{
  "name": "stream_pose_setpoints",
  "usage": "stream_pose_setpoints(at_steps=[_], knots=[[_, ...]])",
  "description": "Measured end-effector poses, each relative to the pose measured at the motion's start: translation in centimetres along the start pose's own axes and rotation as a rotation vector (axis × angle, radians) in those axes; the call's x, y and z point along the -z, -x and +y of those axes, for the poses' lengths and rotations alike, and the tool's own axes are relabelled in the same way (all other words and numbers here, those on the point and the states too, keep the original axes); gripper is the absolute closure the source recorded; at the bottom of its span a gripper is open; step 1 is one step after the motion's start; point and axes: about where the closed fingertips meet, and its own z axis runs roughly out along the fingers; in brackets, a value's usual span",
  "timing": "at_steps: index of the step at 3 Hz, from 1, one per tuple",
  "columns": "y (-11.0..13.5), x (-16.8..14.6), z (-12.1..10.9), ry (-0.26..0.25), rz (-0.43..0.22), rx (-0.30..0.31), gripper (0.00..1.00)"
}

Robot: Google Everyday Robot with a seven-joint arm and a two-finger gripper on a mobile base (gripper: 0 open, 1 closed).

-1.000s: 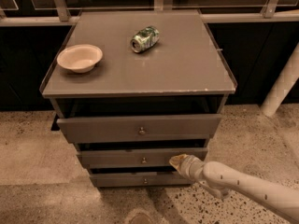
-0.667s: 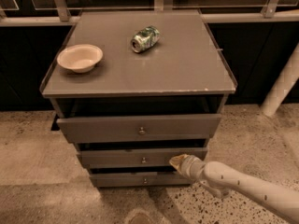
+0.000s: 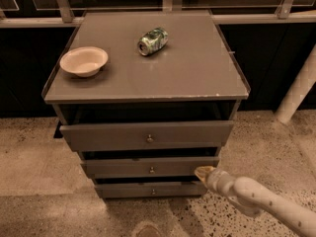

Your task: Close middle drawer

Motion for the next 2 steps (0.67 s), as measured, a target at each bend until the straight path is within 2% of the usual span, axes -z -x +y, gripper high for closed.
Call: stream_pose_setpoints(at_steps=[1, 2], knots=[[0.33, 0.70, -0.10, 0.035, -0.029, -0.011, 0.58], [0.35, 0.66, -0.02, 0.037, -0.029, -0.011, 0.35]])
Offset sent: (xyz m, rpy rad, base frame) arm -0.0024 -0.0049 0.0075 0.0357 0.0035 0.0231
